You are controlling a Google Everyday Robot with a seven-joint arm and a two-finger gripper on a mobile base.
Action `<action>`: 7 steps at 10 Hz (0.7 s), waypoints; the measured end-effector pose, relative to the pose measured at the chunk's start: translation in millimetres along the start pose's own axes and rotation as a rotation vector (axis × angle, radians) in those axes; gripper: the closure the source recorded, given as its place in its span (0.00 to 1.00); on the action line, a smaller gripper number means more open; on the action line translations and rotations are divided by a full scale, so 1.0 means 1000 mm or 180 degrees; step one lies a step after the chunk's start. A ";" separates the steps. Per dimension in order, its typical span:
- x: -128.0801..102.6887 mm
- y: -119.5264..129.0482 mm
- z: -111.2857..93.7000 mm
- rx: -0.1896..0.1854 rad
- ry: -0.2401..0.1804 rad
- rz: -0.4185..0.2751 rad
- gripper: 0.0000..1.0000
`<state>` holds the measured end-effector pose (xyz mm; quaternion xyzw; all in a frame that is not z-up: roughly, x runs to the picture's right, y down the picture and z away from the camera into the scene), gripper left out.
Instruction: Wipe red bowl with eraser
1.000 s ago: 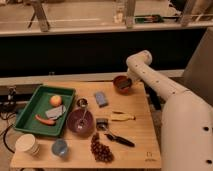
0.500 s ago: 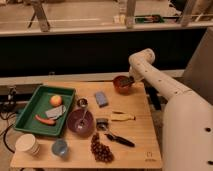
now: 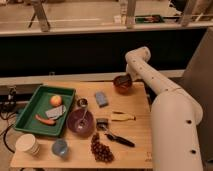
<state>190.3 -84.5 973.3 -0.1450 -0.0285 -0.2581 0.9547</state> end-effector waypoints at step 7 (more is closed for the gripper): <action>-0.018 -0.002 0.018 -0.0074 -0.0122 -0.0138 1.00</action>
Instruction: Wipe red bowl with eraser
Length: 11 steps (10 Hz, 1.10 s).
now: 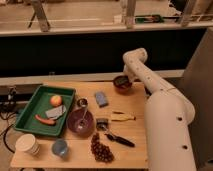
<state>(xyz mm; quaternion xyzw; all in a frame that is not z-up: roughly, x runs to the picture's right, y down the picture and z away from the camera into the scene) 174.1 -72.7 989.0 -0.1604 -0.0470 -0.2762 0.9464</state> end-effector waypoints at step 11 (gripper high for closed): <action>0.011 0.043 -0.037 -0.0012 0.0078 0.0050 1.00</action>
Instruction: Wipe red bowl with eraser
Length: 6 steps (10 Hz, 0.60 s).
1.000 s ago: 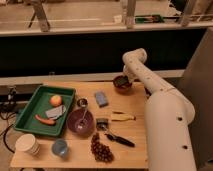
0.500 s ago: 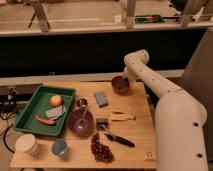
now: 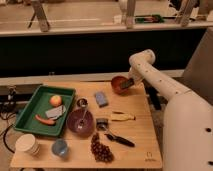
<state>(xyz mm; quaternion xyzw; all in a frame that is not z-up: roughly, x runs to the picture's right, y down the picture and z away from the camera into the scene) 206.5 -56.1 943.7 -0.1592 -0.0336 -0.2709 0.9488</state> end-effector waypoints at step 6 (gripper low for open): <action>0.000 -0.028 0.015 0.0030 0.0076 -0.0065 1.00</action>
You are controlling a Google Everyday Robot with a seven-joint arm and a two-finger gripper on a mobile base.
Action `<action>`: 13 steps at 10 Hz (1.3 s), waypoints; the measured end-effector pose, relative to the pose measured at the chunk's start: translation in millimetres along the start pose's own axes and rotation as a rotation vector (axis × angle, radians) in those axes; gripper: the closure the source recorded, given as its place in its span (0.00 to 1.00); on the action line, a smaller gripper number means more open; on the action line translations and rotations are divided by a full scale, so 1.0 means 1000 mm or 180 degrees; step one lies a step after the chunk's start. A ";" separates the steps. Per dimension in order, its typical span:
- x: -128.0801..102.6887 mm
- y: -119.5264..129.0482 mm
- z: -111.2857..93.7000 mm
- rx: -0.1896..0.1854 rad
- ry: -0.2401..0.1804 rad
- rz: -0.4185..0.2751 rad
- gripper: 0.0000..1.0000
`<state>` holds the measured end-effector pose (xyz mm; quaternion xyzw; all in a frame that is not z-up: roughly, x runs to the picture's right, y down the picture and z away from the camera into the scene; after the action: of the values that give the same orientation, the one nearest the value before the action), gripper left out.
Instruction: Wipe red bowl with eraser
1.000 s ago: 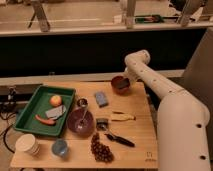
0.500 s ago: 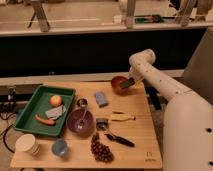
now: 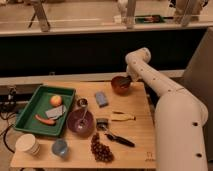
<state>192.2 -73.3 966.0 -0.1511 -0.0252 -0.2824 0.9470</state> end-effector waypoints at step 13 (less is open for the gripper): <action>-0.035 -0.022 0.028 0.0012 -0.0192 -0.0204 1.00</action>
<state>152.0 -63.9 993.8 -0.1569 -0.0592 -0.3079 0.9365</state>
